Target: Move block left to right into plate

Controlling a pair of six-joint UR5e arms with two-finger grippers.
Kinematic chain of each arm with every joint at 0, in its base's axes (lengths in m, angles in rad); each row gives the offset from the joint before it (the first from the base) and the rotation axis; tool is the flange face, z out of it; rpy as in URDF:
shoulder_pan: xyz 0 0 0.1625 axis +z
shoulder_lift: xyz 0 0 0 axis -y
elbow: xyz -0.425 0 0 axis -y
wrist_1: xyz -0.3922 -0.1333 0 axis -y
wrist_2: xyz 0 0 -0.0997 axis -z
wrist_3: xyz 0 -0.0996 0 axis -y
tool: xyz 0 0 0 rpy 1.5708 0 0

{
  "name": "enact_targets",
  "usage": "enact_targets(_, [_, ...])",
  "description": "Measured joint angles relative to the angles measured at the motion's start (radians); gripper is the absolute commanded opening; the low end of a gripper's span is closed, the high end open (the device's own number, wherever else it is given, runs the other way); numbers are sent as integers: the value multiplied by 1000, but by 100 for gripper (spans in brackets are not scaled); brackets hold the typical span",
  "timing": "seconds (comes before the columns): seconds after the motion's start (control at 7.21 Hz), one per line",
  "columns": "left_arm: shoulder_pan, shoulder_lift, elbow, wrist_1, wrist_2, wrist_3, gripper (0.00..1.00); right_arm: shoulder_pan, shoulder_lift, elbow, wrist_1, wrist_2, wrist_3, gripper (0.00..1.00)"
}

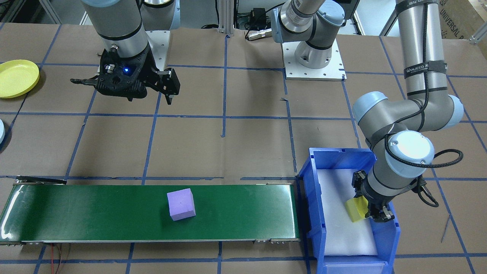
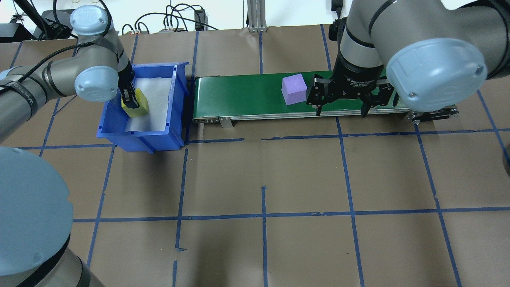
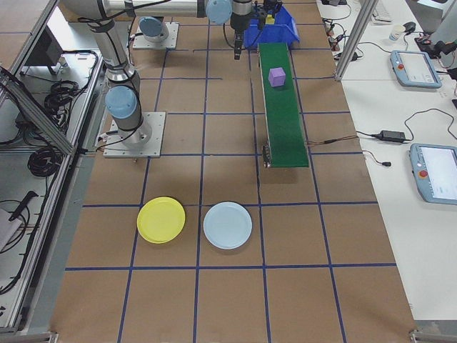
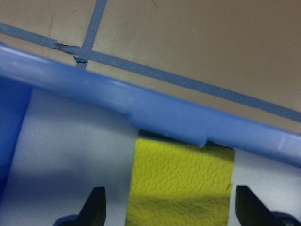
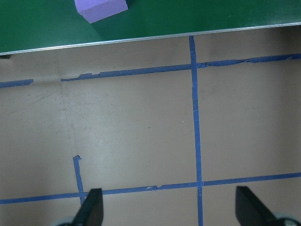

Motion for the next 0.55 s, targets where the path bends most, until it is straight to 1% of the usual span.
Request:
enact_targets(0.28, [-3, 15, 14, 1, 4, 1, 12, 0, 0, 0, 0, 0, 0, 100])
enact_targets(0.42, [-8, 44, 21, 6, 13, 13, 7, 0, 0, 0, 0, 0, 0, 100])
enact_targets(0.55, [-18, 83, 34, 11, 1, 57, 5, 0, 0, 0, 0, 0, 0, 100])
